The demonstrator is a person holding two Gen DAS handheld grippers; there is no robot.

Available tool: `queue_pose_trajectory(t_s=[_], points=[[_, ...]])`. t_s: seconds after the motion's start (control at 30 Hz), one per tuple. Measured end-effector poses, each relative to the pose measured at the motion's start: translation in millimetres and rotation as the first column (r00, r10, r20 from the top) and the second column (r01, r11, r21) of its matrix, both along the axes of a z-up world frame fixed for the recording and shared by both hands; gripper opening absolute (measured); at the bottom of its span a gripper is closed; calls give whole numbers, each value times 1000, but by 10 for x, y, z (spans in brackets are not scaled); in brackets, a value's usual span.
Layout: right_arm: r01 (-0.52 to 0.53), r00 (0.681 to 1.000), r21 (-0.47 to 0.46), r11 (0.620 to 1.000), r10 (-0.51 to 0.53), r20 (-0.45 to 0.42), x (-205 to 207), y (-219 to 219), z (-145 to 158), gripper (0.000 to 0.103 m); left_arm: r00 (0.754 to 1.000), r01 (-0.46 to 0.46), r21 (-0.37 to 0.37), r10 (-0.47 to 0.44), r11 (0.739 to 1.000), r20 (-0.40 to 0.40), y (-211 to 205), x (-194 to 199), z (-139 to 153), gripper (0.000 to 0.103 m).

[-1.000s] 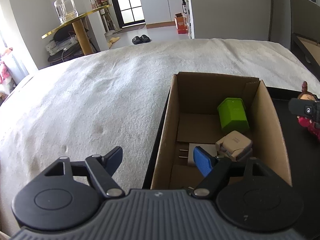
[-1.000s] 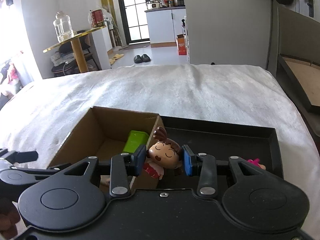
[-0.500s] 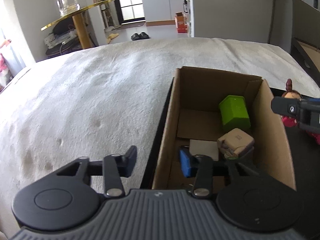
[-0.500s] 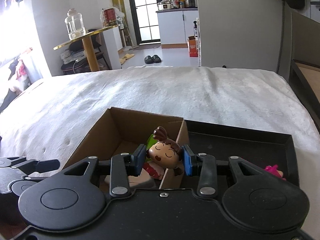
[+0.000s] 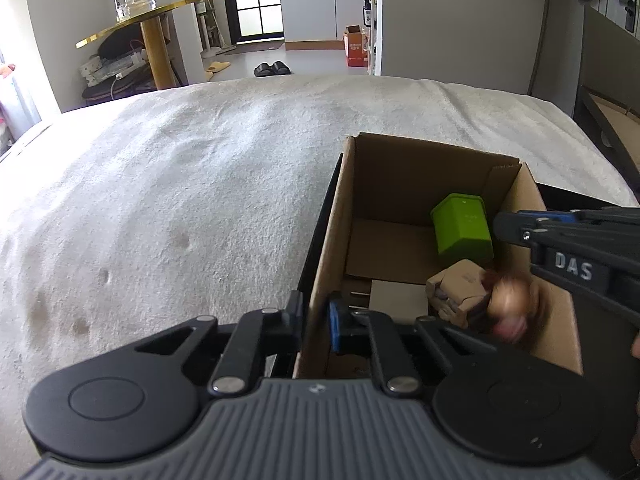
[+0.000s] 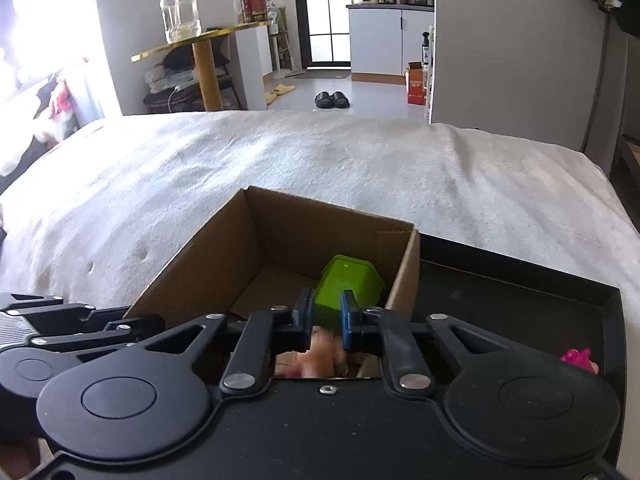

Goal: Organize rigid objects
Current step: 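Lower the doll into the box and open the right gripper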

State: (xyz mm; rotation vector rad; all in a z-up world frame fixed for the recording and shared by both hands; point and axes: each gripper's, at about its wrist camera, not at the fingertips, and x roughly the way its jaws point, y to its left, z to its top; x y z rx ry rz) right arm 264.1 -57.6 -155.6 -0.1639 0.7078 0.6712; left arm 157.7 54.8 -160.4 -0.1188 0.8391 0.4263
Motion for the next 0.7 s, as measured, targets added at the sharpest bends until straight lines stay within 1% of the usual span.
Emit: queue_pose_trajectory(t_s=[0.1, 0.23, 0.53, 0.67, 0.7], points=[[5, 1000, -8, 1000, -5, -5, 29, 38, -38, 13, 1000, 4, -4, -4, 1000, 6, 12, -6, -9, 12], [5, 1000, 6, 1000, -5, -9, -12, 32, -10, 13, 1000, 8, -6, -8, 1000, 6, 21, -5, -5, 12], [32, 999, 38, 999, -31, -34, -112, -126, 75, 14, 1000, 17, 5, -17, 1000, -10, 5, -2, 44, 13], [63, 997, 59, 996, -60, -47, -102, -268, 137, 16, 1000, 21, 14, -21, 1000, -24, -9, 17, 104, 14], [69, 997, 64, 996, -65, -51, -94, -301, 146, 19, 999, 22, 21, -22, 1000, -26, -16, 17, 121, 14]])
